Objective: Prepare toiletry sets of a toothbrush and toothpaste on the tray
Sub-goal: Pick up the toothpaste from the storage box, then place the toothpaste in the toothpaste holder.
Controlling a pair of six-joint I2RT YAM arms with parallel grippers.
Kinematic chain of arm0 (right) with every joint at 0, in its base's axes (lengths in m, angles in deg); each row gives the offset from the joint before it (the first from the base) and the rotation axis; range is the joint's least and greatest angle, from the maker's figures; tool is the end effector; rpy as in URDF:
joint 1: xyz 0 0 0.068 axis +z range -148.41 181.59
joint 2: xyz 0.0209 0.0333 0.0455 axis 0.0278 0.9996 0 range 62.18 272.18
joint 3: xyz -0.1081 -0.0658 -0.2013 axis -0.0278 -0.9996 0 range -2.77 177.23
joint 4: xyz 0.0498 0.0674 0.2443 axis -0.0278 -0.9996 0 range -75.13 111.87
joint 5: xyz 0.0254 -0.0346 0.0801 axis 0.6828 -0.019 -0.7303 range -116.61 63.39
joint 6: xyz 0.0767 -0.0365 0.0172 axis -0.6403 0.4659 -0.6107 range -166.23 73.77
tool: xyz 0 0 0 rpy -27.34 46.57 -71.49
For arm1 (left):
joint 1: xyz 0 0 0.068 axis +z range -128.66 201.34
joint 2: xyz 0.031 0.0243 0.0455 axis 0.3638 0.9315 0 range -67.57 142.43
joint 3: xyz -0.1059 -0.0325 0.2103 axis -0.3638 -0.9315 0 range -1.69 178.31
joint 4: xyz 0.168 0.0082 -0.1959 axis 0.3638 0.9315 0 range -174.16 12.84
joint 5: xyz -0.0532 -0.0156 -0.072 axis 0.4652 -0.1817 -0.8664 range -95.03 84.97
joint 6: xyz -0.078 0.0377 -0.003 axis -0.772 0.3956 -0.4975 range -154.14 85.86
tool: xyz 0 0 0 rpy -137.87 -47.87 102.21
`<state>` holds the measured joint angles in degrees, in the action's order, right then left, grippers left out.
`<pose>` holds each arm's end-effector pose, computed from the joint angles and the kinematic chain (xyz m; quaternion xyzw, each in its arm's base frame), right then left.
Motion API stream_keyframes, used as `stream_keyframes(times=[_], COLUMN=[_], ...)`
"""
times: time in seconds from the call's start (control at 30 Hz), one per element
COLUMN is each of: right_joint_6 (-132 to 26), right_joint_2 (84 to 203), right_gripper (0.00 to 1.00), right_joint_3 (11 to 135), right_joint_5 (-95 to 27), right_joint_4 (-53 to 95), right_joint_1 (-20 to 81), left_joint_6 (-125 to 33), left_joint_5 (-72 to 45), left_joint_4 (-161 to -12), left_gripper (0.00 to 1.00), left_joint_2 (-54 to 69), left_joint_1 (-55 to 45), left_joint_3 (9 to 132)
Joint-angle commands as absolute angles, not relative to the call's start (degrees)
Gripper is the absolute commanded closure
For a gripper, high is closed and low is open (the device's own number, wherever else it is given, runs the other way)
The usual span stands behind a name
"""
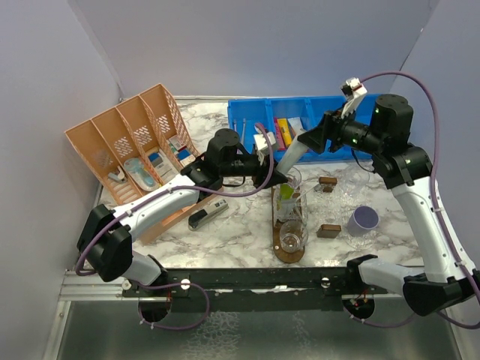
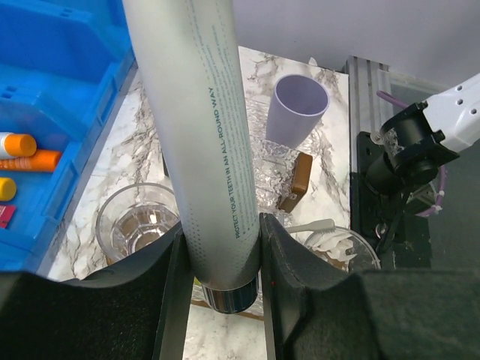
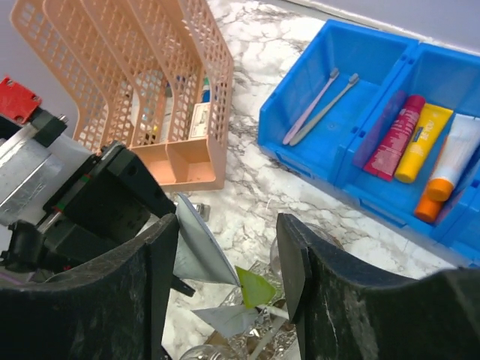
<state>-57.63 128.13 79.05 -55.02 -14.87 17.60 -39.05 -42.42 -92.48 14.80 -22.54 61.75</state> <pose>0.2546 0.1109 0.3948 -0.1712 0.7921 0.3266 0.4865 0.2347 -0.2902 0.2925 0.4361 0.6189 -0.4744 0.4492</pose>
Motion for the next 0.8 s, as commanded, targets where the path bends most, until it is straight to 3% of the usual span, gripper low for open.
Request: stream_keyframes(times=[0.0, 0.07, 0.3, 0.43, 0.6, 0.77], right_joint_6=[-53.9, -54.1, -53.3, -53.3, -54.2, -54.7], right_joint_2=[127.1, 126.4, 124.1, 122.8, 119.3, 113.2], right_gripper=[0.52, 0.61, 0.78, 0.99, 0.99, 0.99], right_joint_3=[80.4, 79.9, 79.1, 77.5, 74.6, 72.2], right_joint_5=[-61.0, -61.7, -65.2, -65.0, -61.9, -49.4], right_joint_4=[-17.0, -16.6, -15.5, -14.6, -12.0, -9.8], right_joint_1=[17.2, 17.2, 17.2, 17.1, 17.2, 17.2], left_joint_6=[-37.3, -37.0, -37.3, -37.1, -37.5, -38.0], left_joint_5=[-46.1, -45.5, -44.9, -43.0, -39.6, -33.2], left_joint_4=[-95.7, -95.7, -95.4, -95.4, -95.2, -95.5], left_gripper=[0.82, 0.82, 0.83, 0.81, 0.69, 0.37], left_joint_2=[11.9, 11.8, 12.1, 11.6, 11.1, 9.7], left_joint_1=[-22.9, -23.0, -23.0, -23.1, -23.1, -23.1], left_joint_3=[62.3, 62.1, 62.3, 62.0, 61.8, 60.8])
